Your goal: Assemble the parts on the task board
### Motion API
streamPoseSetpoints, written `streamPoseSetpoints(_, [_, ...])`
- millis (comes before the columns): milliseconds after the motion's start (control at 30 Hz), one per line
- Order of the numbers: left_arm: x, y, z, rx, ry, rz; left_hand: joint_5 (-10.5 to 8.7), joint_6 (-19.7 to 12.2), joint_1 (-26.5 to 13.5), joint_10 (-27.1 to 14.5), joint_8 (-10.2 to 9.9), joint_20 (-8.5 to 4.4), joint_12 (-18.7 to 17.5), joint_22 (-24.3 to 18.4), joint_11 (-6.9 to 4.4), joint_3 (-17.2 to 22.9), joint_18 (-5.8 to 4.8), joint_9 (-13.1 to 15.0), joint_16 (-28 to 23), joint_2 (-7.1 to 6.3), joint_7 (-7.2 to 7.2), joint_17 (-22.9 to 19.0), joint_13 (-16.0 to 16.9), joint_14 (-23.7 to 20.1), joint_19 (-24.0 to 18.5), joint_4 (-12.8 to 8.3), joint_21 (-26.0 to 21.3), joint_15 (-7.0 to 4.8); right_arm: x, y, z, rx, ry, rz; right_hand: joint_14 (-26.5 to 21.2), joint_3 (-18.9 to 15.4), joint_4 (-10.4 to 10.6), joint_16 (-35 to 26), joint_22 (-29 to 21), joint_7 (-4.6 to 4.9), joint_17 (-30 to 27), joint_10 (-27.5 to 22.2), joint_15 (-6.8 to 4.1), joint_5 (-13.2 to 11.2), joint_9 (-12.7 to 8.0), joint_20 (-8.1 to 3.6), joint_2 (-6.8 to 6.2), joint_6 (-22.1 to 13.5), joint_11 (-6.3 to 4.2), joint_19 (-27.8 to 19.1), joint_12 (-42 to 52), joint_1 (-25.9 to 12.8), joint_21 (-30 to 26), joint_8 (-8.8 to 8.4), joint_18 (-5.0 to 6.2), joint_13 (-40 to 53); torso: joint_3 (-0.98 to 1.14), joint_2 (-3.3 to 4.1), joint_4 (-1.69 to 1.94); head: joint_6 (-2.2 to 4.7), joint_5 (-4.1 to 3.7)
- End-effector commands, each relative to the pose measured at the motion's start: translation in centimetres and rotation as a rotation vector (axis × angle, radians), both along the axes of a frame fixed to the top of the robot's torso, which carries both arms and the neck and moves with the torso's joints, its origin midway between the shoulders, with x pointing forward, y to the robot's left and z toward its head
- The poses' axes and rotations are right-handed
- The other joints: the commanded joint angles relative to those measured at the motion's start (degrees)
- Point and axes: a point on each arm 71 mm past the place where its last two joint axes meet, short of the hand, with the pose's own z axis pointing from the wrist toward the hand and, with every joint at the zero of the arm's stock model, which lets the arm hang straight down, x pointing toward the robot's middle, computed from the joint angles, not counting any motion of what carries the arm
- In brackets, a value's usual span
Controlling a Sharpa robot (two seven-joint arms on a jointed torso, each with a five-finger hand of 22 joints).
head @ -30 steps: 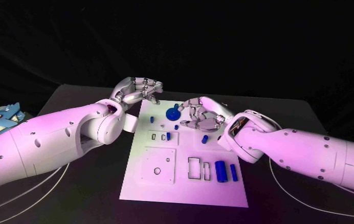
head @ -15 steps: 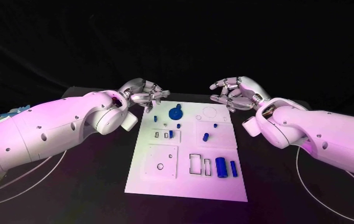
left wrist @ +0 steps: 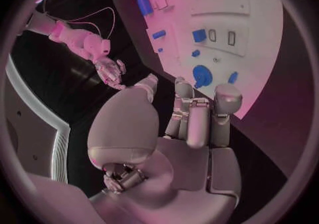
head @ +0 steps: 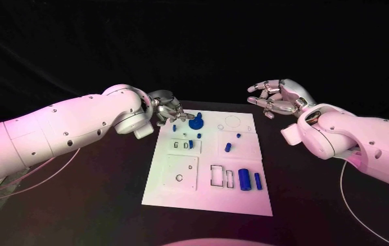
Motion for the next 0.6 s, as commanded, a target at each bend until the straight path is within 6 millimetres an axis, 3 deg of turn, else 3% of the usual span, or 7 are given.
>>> streamPoseSetpoints(33, [0.3,0.1,-0.4,0.152,0.016,0.017,0.03,0.0,-0.5,0.4,0.5,-0.22,0.3,0.1,-0.07,-0.5,-0.70,0.2,0.4,-0.04,-0.37,3.7,0.2,2.9,0.4,0.0,0.3,-0.35,-0.1,0.0,-0.3,0.000,0.031,-0.007,0.4,0.1,0.4,0.1,-0.2,0.16,-0.3,0.3,-0.02,0.7,-0.1,-0.13,-0.14,0.4,-0.03,0.3,0.1,-0.6,-0.3,0.45,-0.27,-0.2,0.00,0.02,0.15,-0.36,0.11])
streamPoseSetpoints(467, [0.9,-1.7,-2.0,0.290,0.091,-0.023,0.06,-0.2,-1.5,0.5,1.3,-0.33,0.9,1.1,-0.23,-1.0,-0.88,0.7,0.6,0.88,-0.55,4.1,0.8,3.0,0.8,0.0,0.9,-0.51,-0.3,-0.2,-0.6,-0.022,0.046,-0.026,0.4,0.6,0.6,-0.1,-0.5,0.09,-0.6,0.2,-0.16,3.6,-0.3,-0.31,-0.60,-0.1,-0.13,0.4,0.1,-0.6,-0.9,1.18,-0.23,-1.0,-0.18,0.28,-0.13,-1.62,0.54])
streamPoseSetpoints(600, [1.0,-2.2,-2.4,0.309,0.109,-0.041,0.06,-0.3,-1.6,0.6,1.3,-0.33,1.0,1.1,-0.24,-1.1,-0.88,0.8,0.6,1.07,-0.56,4.2,1.0,3.0,0.8,0.0,0.9,-0.52,-0.3,-0.2,-0.7,-0.026,0.050,-0.030,0.4,0.7,0.7,-0.2,-0.6,0.09,-0.7,0.1,-0.16,3.8,-0.3,-0.31,-0.63,-0.2,-0.13,0.3,0.1,-0.7,-1.1,1.22,-0.20,-1.1,-0.41,0.48,-0.13,-1.82,0.54])
